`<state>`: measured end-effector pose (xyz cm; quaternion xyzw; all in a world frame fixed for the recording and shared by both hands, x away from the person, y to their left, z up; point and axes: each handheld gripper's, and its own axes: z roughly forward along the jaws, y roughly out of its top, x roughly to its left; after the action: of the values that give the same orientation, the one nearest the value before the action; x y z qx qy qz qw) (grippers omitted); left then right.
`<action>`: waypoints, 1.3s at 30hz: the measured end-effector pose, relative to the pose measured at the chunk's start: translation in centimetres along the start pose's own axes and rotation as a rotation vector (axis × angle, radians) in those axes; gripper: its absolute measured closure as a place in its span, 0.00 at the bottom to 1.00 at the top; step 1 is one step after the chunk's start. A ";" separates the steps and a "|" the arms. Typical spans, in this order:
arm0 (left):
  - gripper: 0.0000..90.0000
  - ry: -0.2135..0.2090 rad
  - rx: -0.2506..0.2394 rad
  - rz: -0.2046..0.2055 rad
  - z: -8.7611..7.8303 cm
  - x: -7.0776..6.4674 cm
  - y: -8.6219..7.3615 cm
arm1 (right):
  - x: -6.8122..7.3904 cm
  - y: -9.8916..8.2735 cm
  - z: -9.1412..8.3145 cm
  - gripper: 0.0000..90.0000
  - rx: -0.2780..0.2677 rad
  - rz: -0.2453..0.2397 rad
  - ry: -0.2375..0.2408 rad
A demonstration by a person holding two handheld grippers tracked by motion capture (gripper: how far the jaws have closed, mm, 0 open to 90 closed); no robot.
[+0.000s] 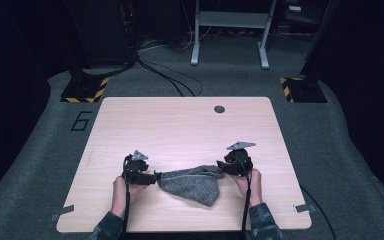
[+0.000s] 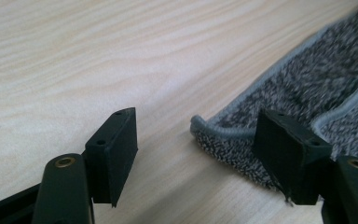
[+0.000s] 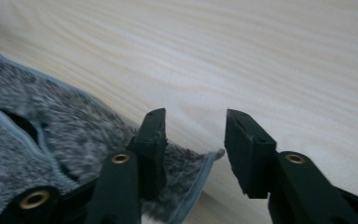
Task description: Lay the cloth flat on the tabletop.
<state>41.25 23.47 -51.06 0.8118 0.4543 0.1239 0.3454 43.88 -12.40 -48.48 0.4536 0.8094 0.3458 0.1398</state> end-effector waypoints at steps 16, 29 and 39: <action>0.53 0.051 0.032 0.106 0.3 -1.0 -0.1 | 0.8 -1.8 1.5 0.74 0.083 -0.054 -0.035; 0.89 -0.009 -0.026 0.103 0.5 -0.8 0.3 | 1.1 -1.8 0.7 1.00 0.007 -0.058 -0.040; 0.89 -0.030 -0.110 0.109 -1.6 -0.7 2.1 | 0.3 0.9 -4.0 1.00 -0.193 -0.070 -0.125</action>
<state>41.42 22.88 -48.41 0.8169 0.3966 0.1550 0.3890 42.15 -13.60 -44.97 0.4301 0.7775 0.3881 0.2449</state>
